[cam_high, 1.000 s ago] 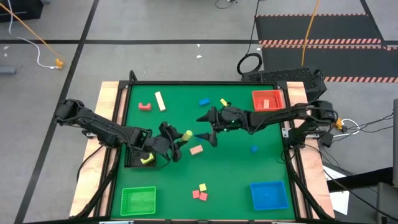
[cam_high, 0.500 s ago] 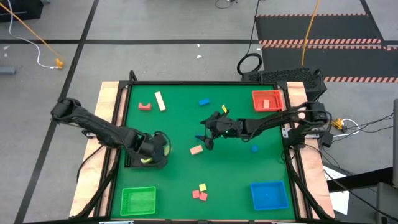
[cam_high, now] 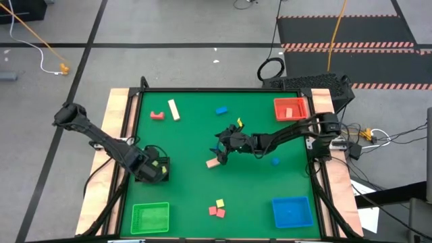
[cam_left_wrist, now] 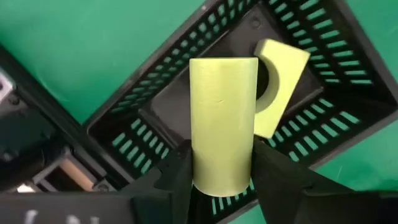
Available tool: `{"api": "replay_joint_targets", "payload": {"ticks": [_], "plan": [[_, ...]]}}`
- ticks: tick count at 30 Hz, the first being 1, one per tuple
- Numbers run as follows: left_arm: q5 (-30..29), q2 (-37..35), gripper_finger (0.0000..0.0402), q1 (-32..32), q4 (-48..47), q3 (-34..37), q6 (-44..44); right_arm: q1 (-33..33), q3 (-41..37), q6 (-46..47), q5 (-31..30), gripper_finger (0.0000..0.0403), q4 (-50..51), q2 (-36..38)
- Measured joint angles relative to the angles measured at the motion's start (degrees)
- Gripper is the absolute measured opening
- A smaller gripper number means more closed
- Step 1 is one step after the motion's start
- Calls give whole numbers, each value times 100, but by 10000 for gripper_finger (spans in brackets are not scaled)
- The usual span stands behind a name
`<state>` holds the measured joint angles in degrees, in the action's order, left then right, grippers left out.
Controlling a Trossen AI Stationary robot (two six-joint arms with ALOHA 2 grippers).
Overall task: Sort & place blocks by color
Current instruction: Put the top yellow wooden block into the black basket, then put the bottom left blue wooden block into the blue basket
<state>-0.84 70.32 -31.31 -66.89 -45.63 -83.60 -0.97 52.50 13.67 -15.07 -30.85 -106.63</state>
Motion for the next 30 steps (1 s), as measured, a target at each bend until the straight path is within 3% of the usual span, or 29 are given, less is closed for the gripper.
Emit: {"api": "replay_joint_targets", "payload": {"ticks": [4, 9, 30], "plan": [[-4, 2, 199, -110, -13, 0, -113, 0, -1, 0, 2, 331, -184, -209], [-6, 2, 216, -107, -27, 0, -207, 15, -1, 0, -8, 331, -207, -280], [-11, 2, 162, -105, -2, 0, -251, 24, -1, -387, -133, 331, 207, -271]]}}
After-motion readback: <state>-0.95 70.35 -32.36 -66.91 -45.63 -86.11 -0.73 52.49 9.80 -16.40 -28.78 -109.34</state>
